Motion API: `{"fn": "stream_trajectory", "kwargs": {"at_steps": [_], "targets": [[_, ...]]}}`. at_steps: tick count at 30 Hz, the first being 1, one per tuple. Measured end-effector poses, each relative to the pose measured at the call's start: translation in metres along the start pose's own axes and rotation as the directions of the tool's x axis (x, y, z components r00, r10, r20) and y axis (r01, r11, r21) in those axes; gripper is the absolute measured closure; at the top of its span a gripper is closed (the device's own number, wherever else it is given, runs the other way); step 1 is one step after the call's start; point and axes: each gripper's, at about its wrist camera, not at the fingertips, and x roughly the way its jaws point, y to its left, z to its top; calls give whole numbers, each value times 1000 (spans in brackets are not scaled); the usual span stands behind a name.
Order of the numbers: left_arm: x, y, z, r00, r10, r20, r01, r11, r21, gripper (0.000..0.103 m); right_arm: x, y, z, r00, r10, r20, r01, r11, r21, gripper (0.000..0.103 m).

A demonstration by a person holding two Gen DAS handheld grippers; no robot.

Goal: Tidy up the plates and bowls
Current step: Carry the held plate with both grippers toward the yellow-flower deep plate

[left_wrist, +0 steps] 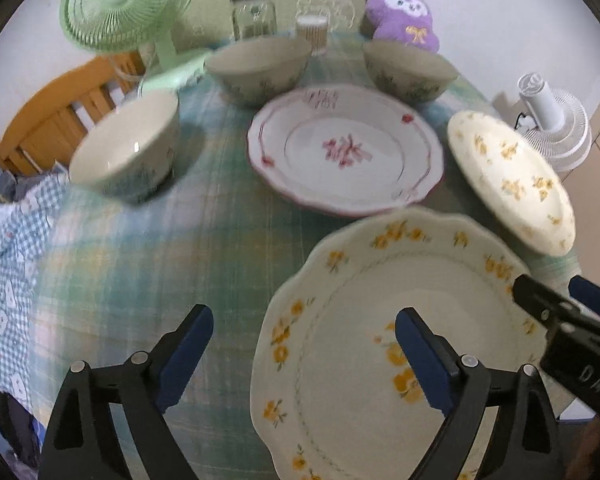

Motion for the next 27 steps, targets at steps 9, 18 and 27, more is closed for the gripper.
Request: {"fn": "stream_trajectory", "kwargs": {"at_steps": [9, 18, 27], "targets": [[-27, -35, 41, 997, -18, 74, 15, 999, 35, 6, -29, -28, 37, 996, -14, 88, 17, 999, -37, 21], [-13, -91, 71, 996, -31, 86, 30, 1000, 4, 12, -21, -81, 75, 991, 7, 136, -3, 999, -34, 21], [18, -140, 88, 999, -35, 36, 36, 999, -39, 21, 10, -116, 104, 990, 33, 138, -25, 998, -58, 21]]}}
